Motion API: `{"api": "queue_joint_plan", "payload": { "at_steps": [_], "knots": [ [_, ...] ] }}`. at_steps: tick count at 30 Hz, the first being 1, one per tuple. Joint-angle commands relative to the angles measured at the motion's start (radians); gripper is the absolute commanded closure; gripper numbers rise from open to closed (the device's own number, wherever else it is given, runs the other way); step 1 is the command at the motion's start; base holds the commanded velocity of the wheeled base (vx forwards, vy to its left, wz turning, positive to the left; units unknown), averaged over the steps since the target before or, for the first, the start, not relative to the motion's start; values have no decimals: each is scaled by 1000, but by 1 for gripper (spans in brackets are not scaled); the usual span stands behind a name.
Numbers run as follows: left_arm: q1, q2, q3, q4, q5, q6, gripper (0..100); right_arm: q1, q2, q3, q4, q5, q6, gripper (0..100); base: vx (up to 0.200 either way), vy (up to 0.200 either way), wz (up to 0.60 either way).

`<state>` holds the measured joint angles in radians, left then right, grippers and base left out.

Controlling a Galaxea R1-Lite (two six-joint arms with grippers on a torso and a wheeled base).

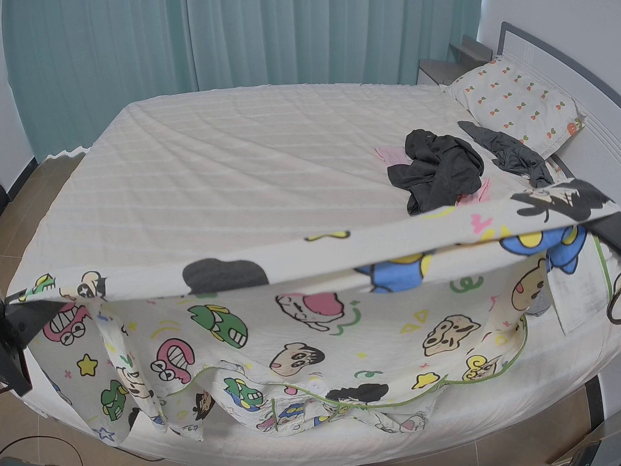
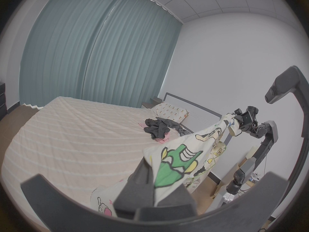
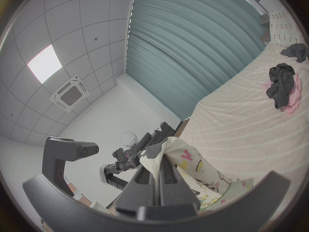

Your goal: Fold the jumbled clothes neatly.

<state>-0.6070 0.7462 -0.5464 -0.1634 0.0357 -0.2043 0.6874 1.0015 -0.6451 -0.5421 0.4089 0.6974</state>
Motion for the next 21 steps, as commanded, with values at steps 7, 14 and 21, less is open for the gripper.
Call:
{"api": "queue_joint_plan", "payload": {
  "at_steps": [7,14,21],
  "knots": [
    [-7,39,-35,145,-63,-115,100,-32,17,-2,93,50,4,100,0,0,0],
    [115,266,-66,53,-68,-129,100,-144,169,-34,87,48,-9,100,0,0,0],
    [201,579,-81,-189,-69,-130,100,-224,385,-45,-21,48,-36,100,0,0,0]
  ]
}}
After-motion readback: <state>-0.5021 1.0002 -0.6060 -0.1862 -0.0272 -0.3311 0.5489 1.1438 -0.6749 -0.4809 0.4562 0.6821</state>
